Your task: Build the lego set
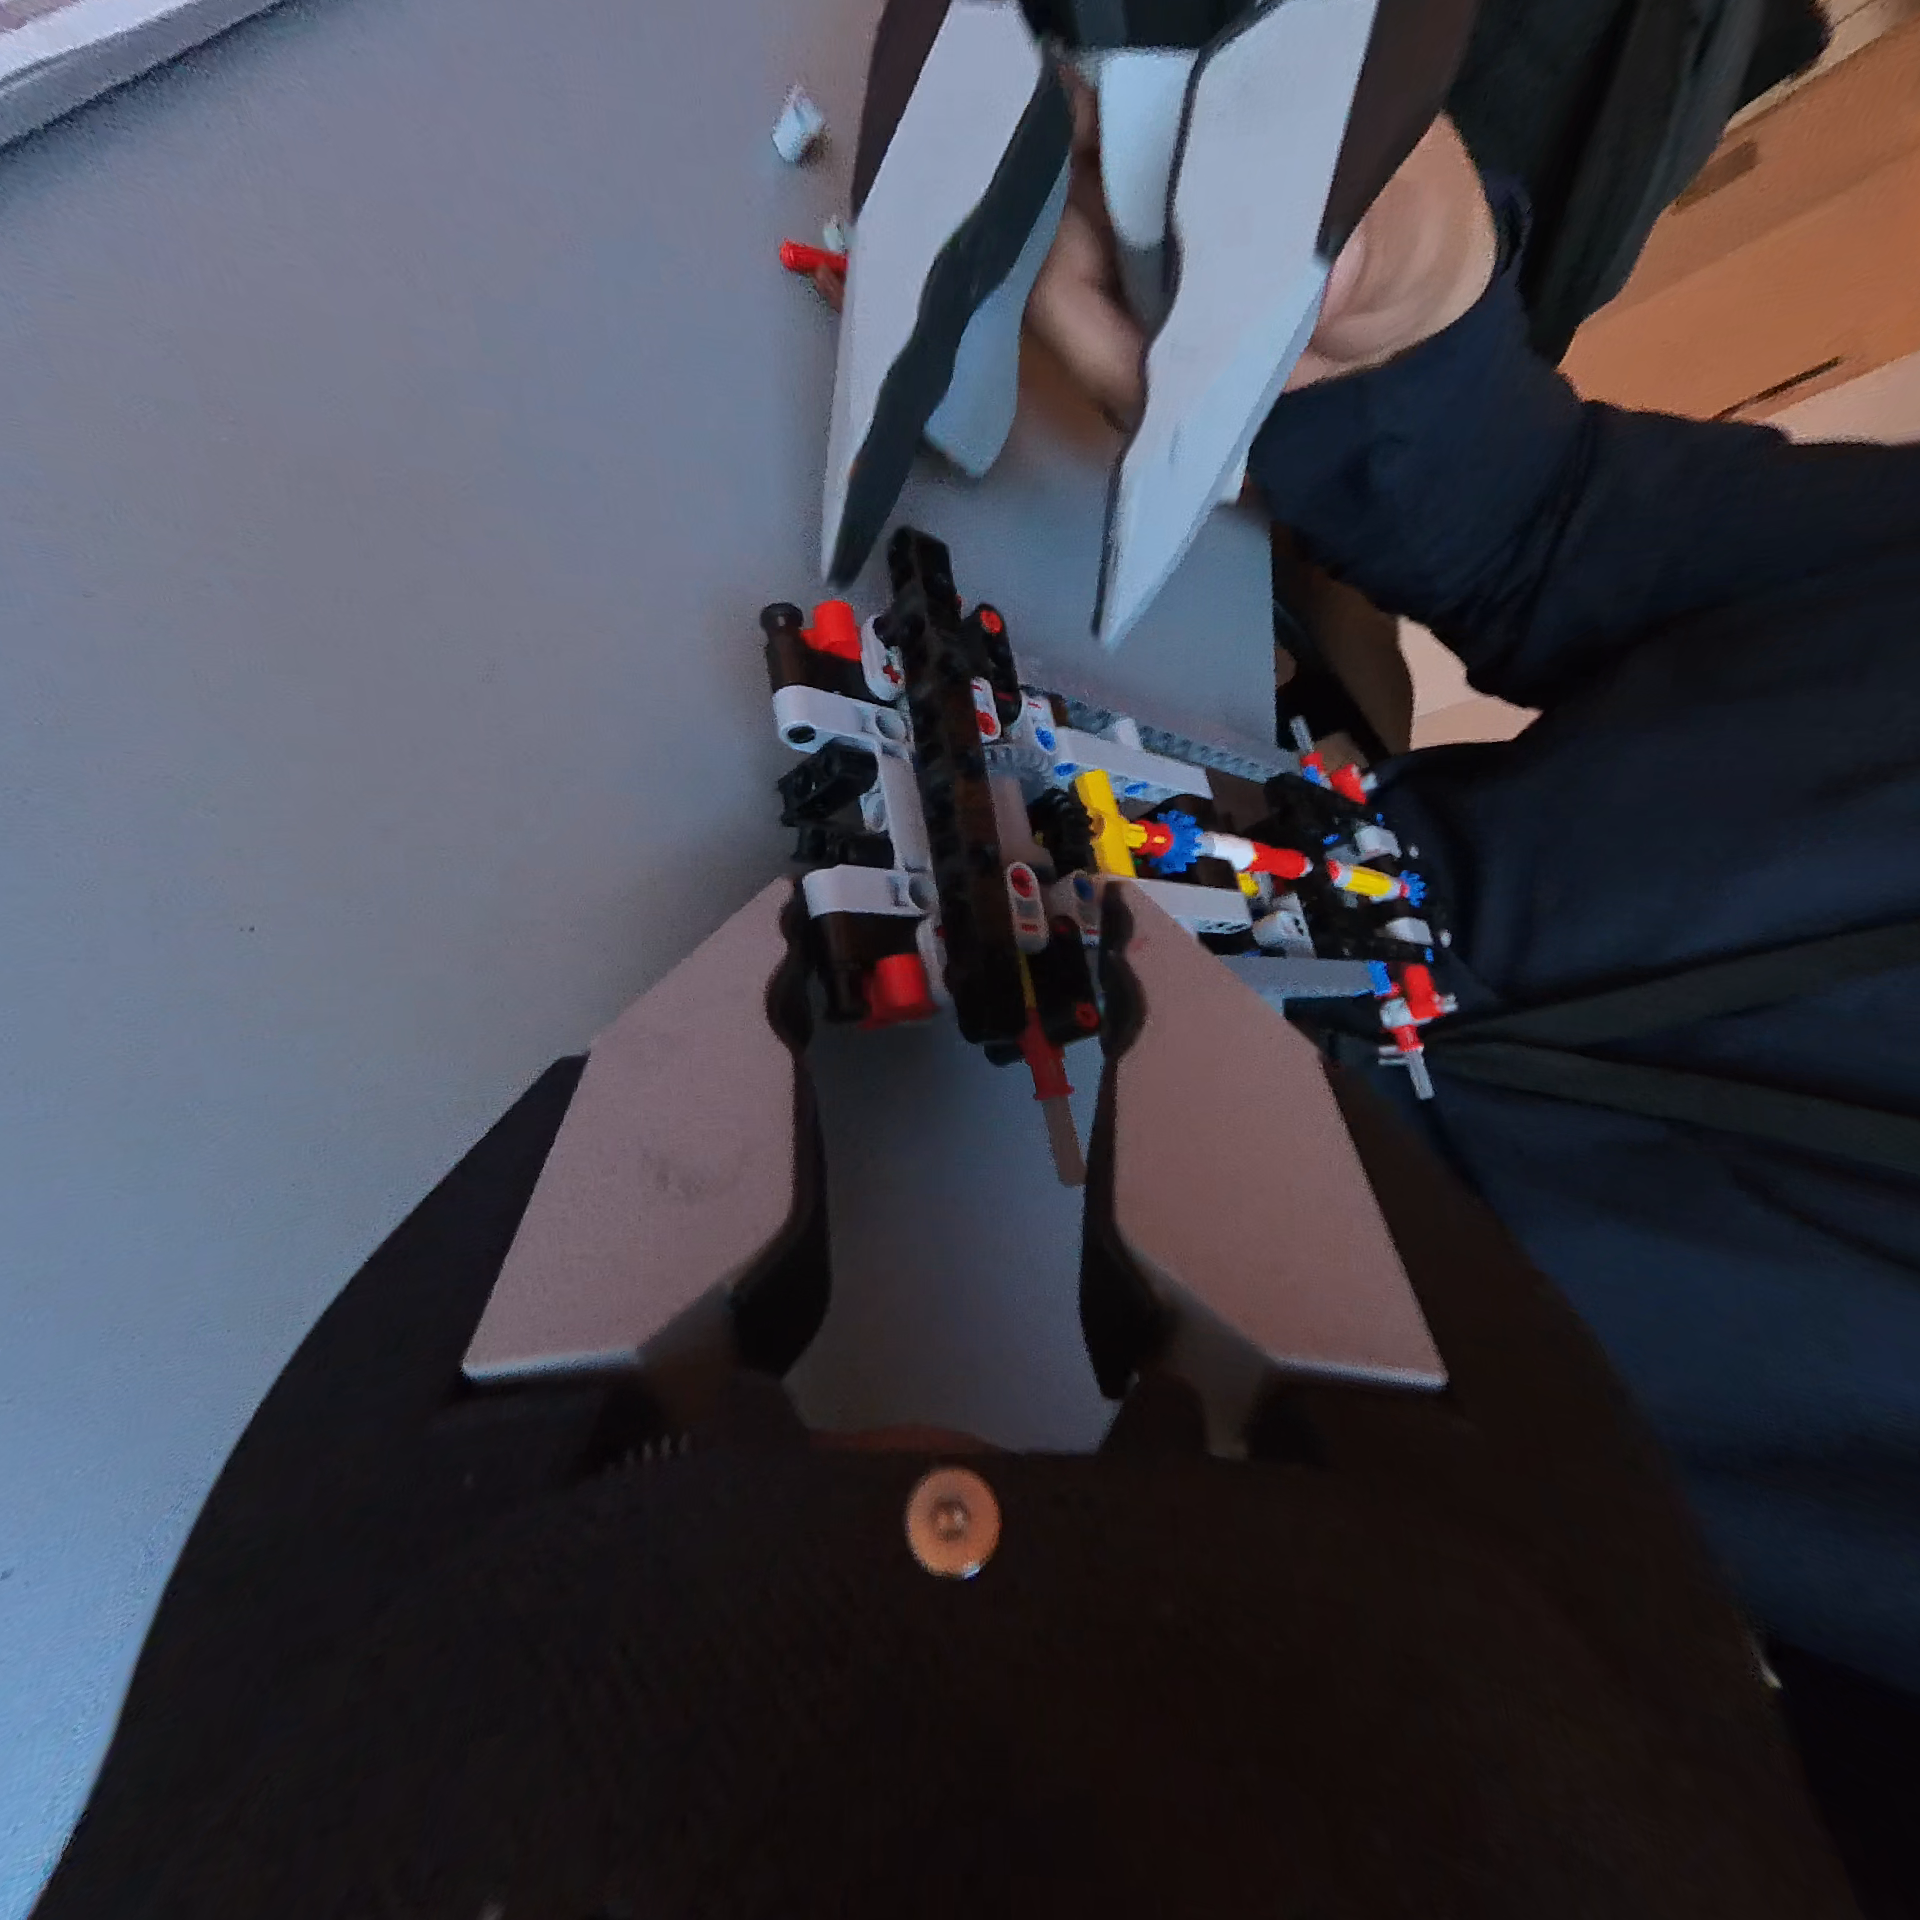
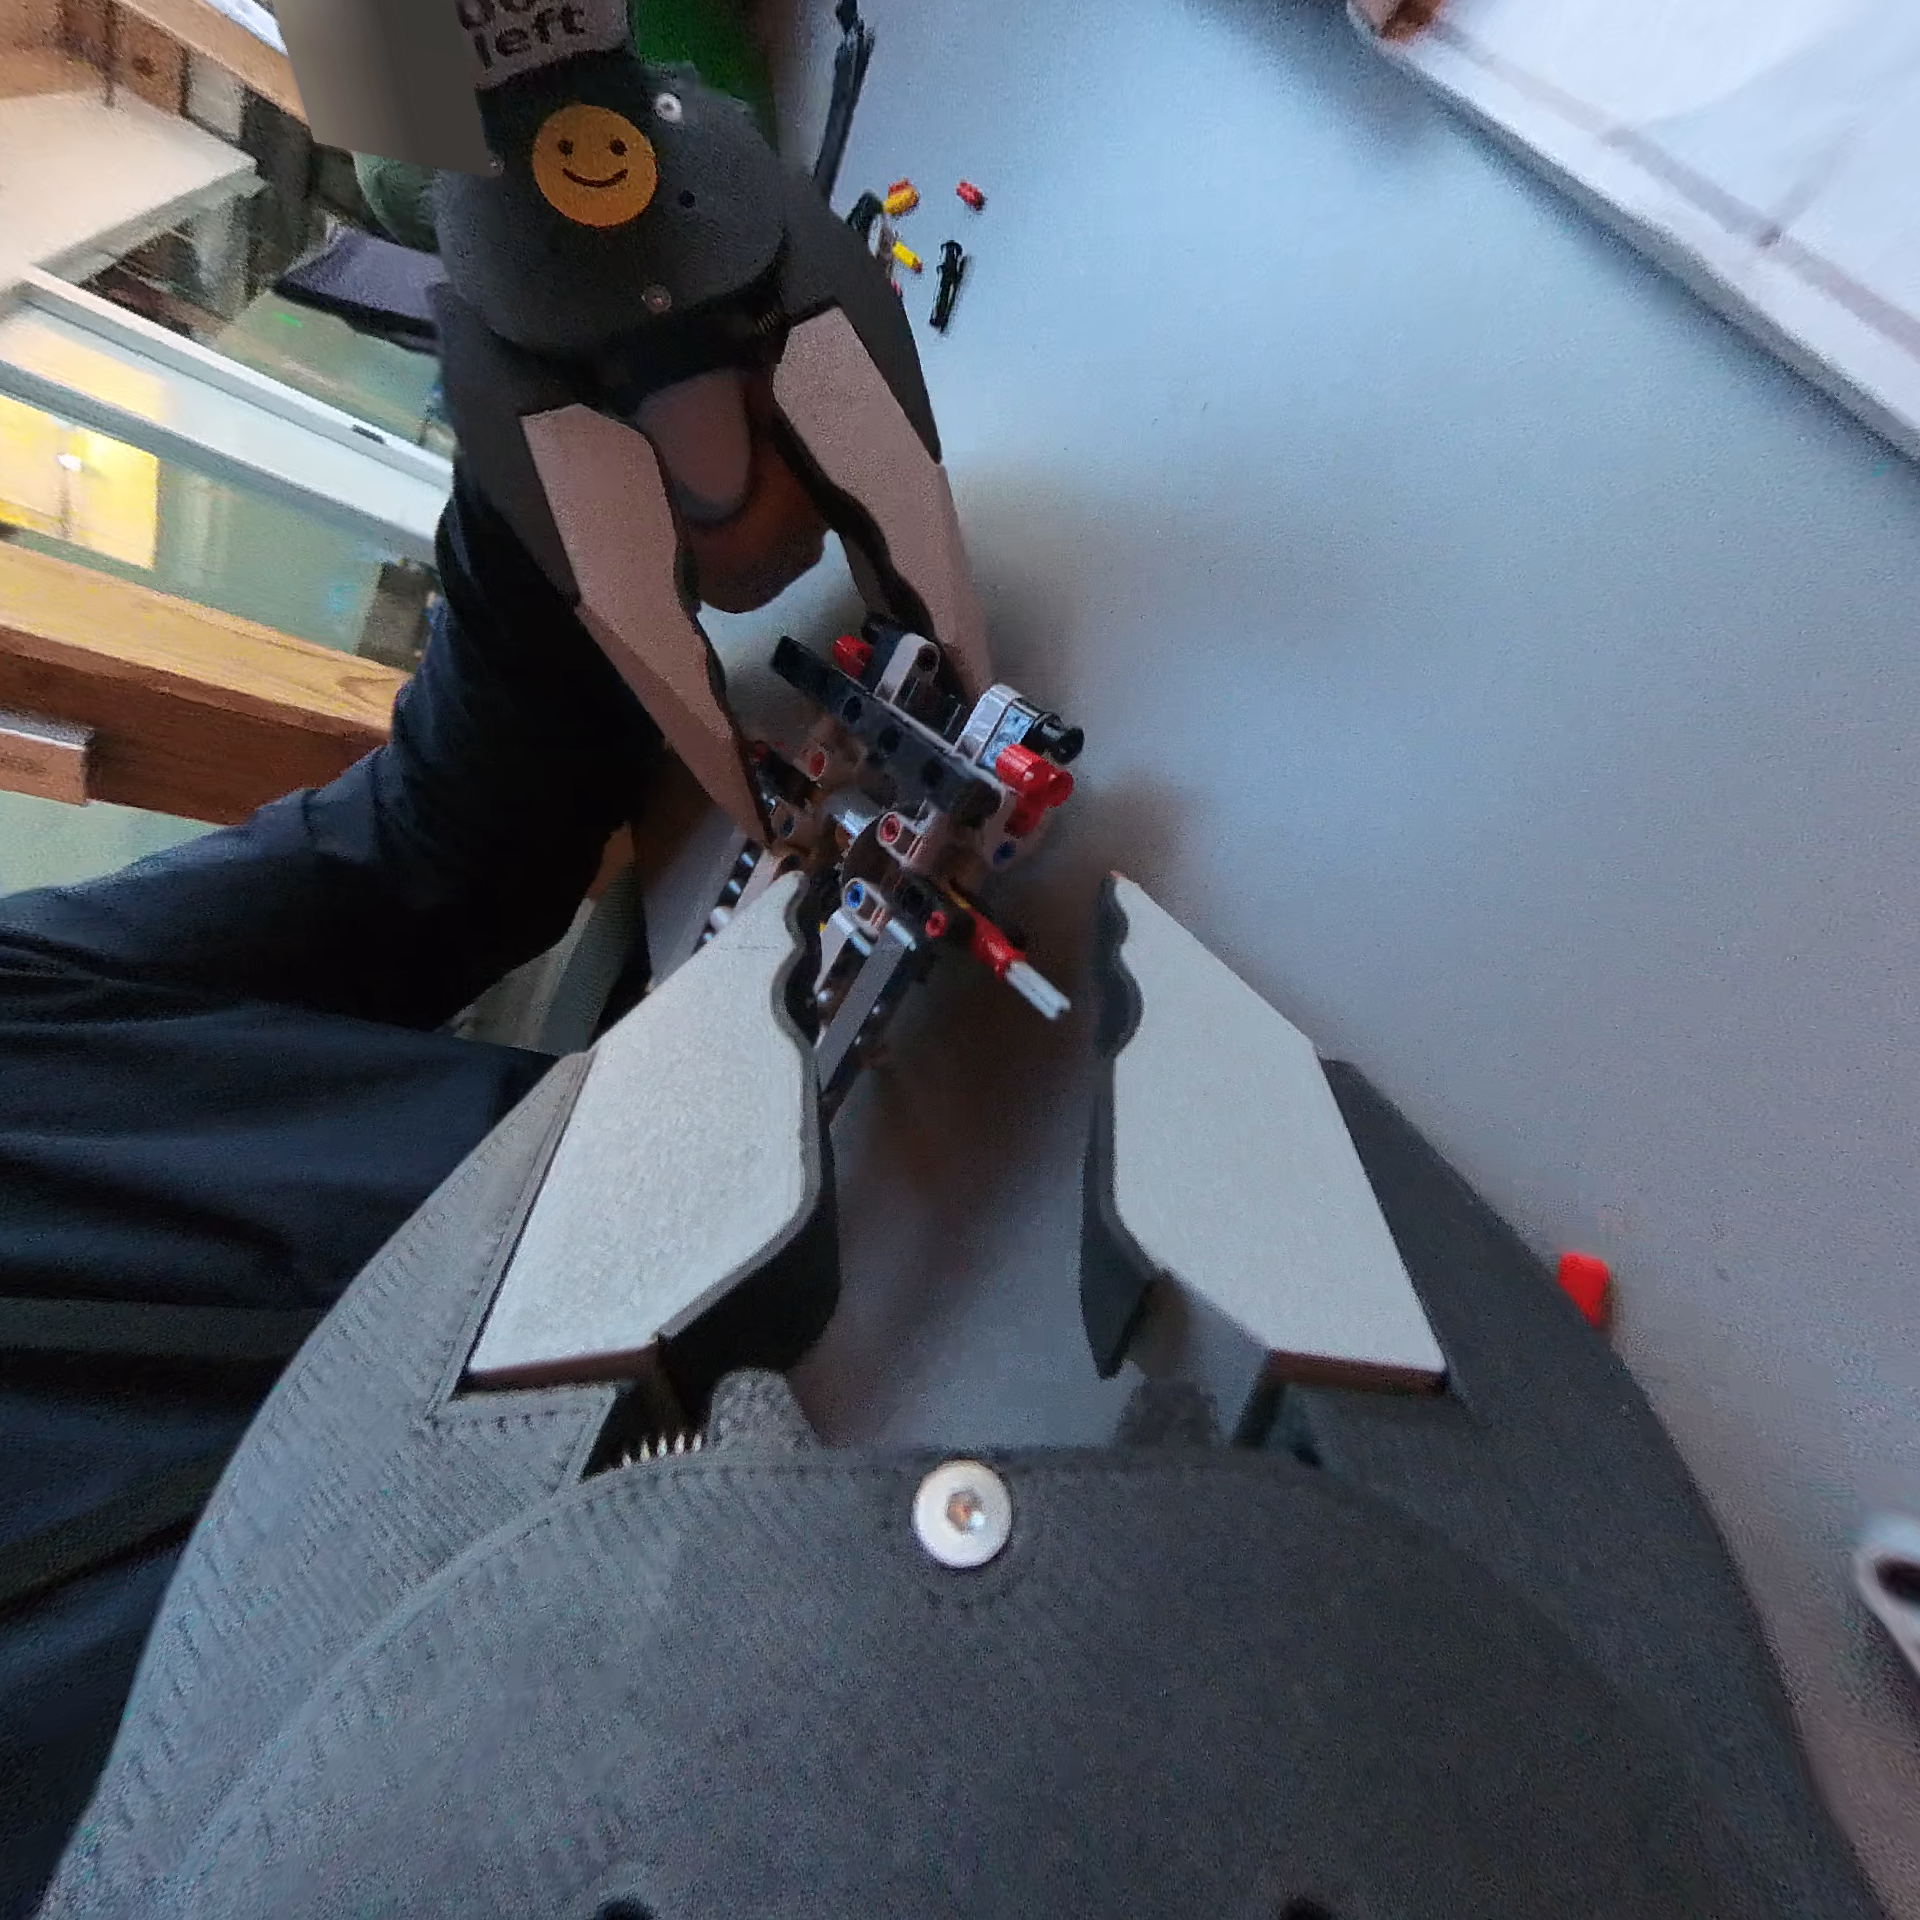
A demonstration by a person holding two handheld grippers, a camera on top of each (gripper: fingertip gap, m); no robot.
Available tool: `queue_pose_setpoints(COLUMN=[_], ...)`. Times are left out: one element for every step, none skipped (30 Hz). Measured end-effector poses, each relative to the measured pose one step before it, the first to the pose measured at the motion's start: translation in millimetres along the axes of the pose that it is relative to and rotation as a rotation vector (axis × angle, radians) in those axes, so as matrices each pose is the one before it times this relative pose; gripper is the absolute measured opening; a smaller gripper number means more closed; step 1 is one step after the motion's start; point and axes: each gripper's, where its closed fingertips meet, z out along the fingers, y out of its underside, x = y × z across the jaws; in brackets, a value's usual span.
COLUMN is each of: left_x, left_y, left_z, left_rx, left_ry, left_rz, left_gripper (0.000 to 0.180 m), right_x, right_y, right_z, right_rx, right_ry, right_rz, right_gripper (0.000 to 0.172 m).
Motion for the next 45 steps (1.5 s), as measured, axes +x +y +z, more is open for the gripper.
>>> queue_pose_setpoints(left_x=[0.20, 0.27, 0.89, 1.71, 1.94, 2.86, 4.01, 4.85, 5.41, 5.19, 3.02, 1.74, 2.17, 2.88, 2.96, 2.82, 2.77, 2.21, 2.42, 3.12, 4.83, 5.11, 2.59, 1.62, 2.78, 2.66, 2.55, 4.13, 5.82, 6.44, 5.93, 4.34, 2.47, 1.92, 1.78, 0.20, -1.58, 0.47, 4.08, 4.35, 0.11, -1.64, -0.91, -0.44, -1.26], left_y=[-1.20, -0.56, -0.59, -0.51, 0.00, -0.74, -1.09, -1.51, -2.27, -0.69, 0.39, 0.88, 0.96, 0.74, 0.63, 0.56, 0.62, 1.31, 1.15, 1.02, 1.05, 1.04, 0.35, -0.35, -0.49, -0.95, -2.11, -3.24, -3.21, -3.05, -2.67, -1.89, -1.44, -1.14, -1.15, -1.33, -1.28, -1.56, -0.93, -0.32, -0.07, -0.38, -1.51, -0.81, 0.25], left_z=[0.53, 0.45, 0.06, -0.40, -1.37, -2.00, -2.59, -2.64, -2.94, -2.28, -1.52, -0.66, -0.06, 0.50, 1.05, 1.16, 1.21, 1.00, 0.50, 0.49, 0.84, 1.18, 1.14, 1.20, 1.28, 0.75, 0.04, -0.48, -0.63, -0.53, -0.21, 0.32, 0.58, 0.47, 0.56, 0.80, 1.53, 2.13, 2.80, 2.95, 2.53, 1.16, 0.44, 0.27, -0.09], left_rx=[0.0142, 0.0128, 0.0140, 0.0157, 0.0137, 0.0208, 0.0239, 0.0229, 0.0234, 0.0100, -0.0006, -0.0056, -0.0065, -0.0055, -0.0056, -0.0060, -0.0076, -0.0115, -0.0088, -0.0077, -0.0074, -0.0091, -0.0064, -0.0042, -0.0047, -0.0024, 0.0048, 0.0126, 0.0123, 0.0108, 0.0075, 0.0020, -0.0024, -0.0046, -0.0042, -0.0028, -0.0030, -0.0004, -0.0045, -0.0081, -0.0087, -0.0042, 0.0070, 0.0054, 0.0018], left_ry=[0.0101, 0.0029, 0.0033, 0.0045, 0.0007, -0.0014, -0.0006, 0.0007, 0.0004, -0.0023, -0.0146, -0.0191, -0.0114, -0.0021, 0.0004, 0.0006, 0.0006, -0.0016, 0.0020, 0.0092, 0.0225, 0.0264, 0.0093, 0.0019, 0.0091, 0.0062, 0.0018, 0.0088, 0.0183, 0.0206, 0.0172, 0.0089, 0.0013, 0.0029, 0.0081, 0.0030, -0.0070, 0.0039, 0.0223, 0.0173, -0.0139, -0.0222, -0.0094, 0.0019, 0.0001], left_rz=[-0.0057, 0.0021, 0.0054, 0.0045, 0.0071, 0.0161, 0.0163, 0.0115, 0.0129, 0.0163, 0.0130, 0.0099, 0.0080, 0.0072, 0.0060, 0.0061, 0.0062, 0.0039, -0.0003, -0.0036, -0.0080, -0.0085, -0.0033, 0.0002, 0.0006, 0.0010, 0.0040, 0.0025, -0.0014, -0.0006, 0.0008, 0.0010, -0.0005, -0.0019, -0.0030, -0.0057, -0.0049, 0.0004, 0.0038, 0.0156, 0.0240, 0.0177, 0.0038, -0.0047, -0.0025], left_gripper=[0.052, 0.052, 0.051, 0.050, 0.049, 0.048, 0.045, 0.043, 0.037, 0.036, 0.036, 0.036, 0.037, 0.036, 0.036, 0.036, 0.036, 0.036, 0.036, 0.036, 0.038, 0.042, 0.043, 0.043, 0.043, 0.043, 0.042, 0.042, 0.043, 0.045, 0.047, 0.050, 0.051, 0.051, 0.052, 0.051, 0.052, 0.052, 0.051, 0.046, 0.046, 0.046, 0.046, 0.046, 0.046], right_x=[0.26, -2.27, -4.36, -4.70, -0.76, -0.71, -3.01, -4.84, -6.68, -6.27, -4.48, -4.30, -5.04, -3.94, -3.12, -2.28, -2.11, -1.16, -1.27, -1.81, -2.22, -2.75, -2.82, -3.16, -3.60, -3.05, -3.94, -5.28, -5.90, -5.97, -5.12, -3.63, -2.93, -2.71, -2.80, -3.30, -3.13, -3.86, -2.43, -1.23, -0.38, 0.64, 0.53, 0.86, 2.04], right_y=[-0.02, -1.54, -2.09, -1.37, -0.69, -1.49, -1.59, -0.41, 1.06, 0.68, 0.62, 0.39, -0.32, -0.88, -0.49, 0.18, 1.26, 2.08, 1.86, 2.07, 2.39, 1.98, 0.97, 0.73, 0.65, 0.67, -0.04, 0.08, 0.18, 0.38, 0.41, 0.34, 0.11, 0.05, -0.51, -0.08, 0.38, 0.88, 0.58, 0.48, 0.42, 0.26, 0.61, 2.41, 3.01], right_z=[4.11, 2.99, 1.95, 1.18, 0.29, -0.83, -0.85, 0.13, 1.00, 1.52, 2.01, 2.28, 2.16, 1.96, 1.63, 1.41, 1.09, 0.91, 0.66, 0.92, 0.91, 0.91, 0.65, 0.53, 0.27, -0.08, -0.51, -0.47, -0.51, -0.28, -0.31, -0.28, -0.06, 0.07, 0.30, 0.99, 1.50, 2.46, 2.38, 1.50, -0.13, -1.87, -2.78, -3.68, -4.15], right_rx=[-0.0130, -0.0006, 0.0048, 0.0021, -0.0014, 0.0082, 0.0120, 0.0063, -0.0019, 0.0023, 0.0021, 0.0024, 0.0060, 0.0089, 0.0069, 0.0034, -0.0024, -0.0050, -0.0019, -0.0018, -0.0037, -0.0025, 0.0029, 0.0043, 0.0036, 0.0034, 0.0094, 0.0077, 0.0028, -0.0008, -0.0049, -0.0079, -0.0077, -0.0046, 0.0013, 0.0007, -0.0002, -0.0040, -0.0031, -0.0039, -0.0041, -0.0001, 0.0002, -0.0095, -0.0118], right_ry=[-0.0157, -0.0261, -0.0373, -0.0379, -0.0120, -0.0094, -0.0219, -0.0344, -0.0479, -0.0481, -0.0381, -0.0379, -0.0428, -0.0363, -0.0295, -0.0217, -0.0177, -0.0062, -0.0008, 0.0003, 0.0010, 0.0012, 0.0031, 0.0047, 0.0060, 0.0137, 0.0151, 0.0115, 0.0121, 0.0139, 0.0184, 0.0235, 0.0224, 0.0149, 0.0036, -0.0053, -0.0040, -0.0077, -0.0008, 0.0011, 0.0012, 0.0026, -0.0009, 0.0012, 0.0083], right_rz=[0.0172, 0.0122, 0.0132, 0.0161, 0.0128, 0.0023, 0.0032, 0.0079, 0.0102, 0.0138, 0.0134, 0.0068, 0.0071, 0.0141, 0.0101, 0.0060, 0.0017, -0.0030, -0.0075, -0.0078, -0.0085, -0.0106, -0.0132, -0.0134, -0.0166, -0.0198, -0.0242, -0.0288, -0.0310, -0.0363, -0.0397, -0.0380, -0.0357, -0.0336, -0.0227, -0.0092, -0.0162, -0.0189, -0.0140, -0.0118, -0.0065, -0.0008, 0.0020, 0.0034, 0.0015], right_gripper=[0.051, 0.051, 0.049, 0.047, 0.045, 0.036, 0.030, 0.035, 0.038, 0.041, 0.040, 0.038, 0.036, 0.036, 0.035, 0.034, 0.034, 0.034, 0.034, 0.034, 0.034, 0.034, 0.033, 0.033, 0.033, 0.033, 0.033, 0.033, 0.033, 0.033, 0.033, 0.034, 0.033, 0.034, 0.034, 0.034, 0.034, 0.034, 0.034, 0.034, 0.034, 0.034, 0.034, 0.034, 0.033])
